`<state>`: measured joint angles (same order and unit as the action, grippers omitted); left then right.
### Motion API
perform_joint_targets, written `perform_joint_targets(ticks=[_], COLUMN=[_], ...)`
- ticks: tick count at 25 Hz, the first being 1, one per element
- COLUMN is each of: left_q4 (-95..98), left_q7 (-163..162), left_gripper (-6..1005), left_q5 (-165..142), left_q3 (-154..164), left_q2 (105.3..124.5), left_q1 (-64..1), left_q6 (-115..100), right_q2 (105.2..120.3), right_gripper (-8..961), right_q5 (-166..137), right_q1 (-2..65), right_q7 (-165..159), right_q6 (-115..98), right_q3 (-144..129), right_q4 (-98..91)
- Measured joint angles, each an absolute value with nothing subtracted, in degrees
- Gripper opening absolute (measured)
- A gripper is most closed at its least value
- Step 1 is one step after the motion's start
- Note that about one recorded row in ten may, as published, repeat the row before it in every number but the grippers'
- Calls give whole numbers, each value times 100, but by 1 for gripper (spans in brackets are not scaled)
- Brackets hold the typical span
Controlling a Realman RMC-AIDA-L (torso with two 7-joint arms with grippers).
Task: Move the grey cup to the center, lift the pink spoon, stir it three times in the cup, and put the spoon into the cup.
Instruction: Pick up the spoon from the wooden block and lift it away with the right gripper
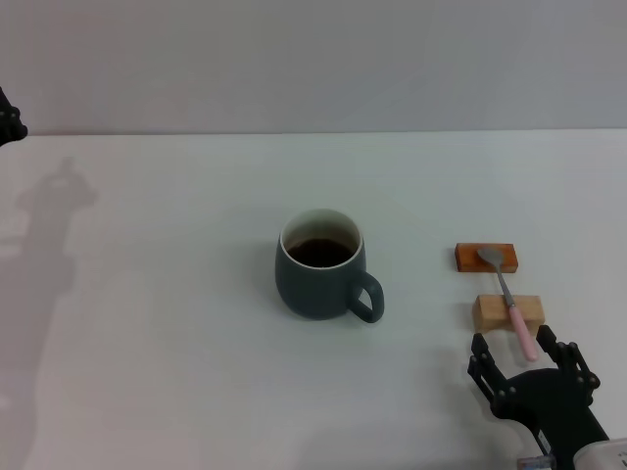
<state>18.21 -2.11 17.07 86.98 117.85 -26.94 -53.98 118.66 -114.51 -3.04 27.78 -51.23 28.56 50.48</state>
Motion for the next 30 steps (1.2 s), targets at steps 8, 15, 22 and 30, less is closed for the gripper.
perform_joint_targets(ticks=[8, 15, 22, 30], left_q4=[1784, 1784, 1784, 1784], left_q7=[-211, -211, -211, -211], left_gripper=[31, 32, 33, 35], left_q5=[1713, 1713, 1714, 1716], left_q3=[8699, 8701, 8702, 8702], left_q2=[11786, 11786, 11786, 11786], left_q1=[-2724, -2748, -2760, -2760], left_q6=[-5407, -5411, -5413, -5421], right_q2=[11893, 11894, 11883, 11866], right_gripper=[785, 785, 738, 676], right_q5=[-11451, -11452, -11452, -11470], right_q1=[-241, -134, -103, -87], right_q7=[2610, 2402, 2398, 2398], right_q6=[-5164, -5196, -5226, -5337], right_q3=[2866, 2856, 2856, 2856], right_q4=[4886, 4797, 4796, 4797])
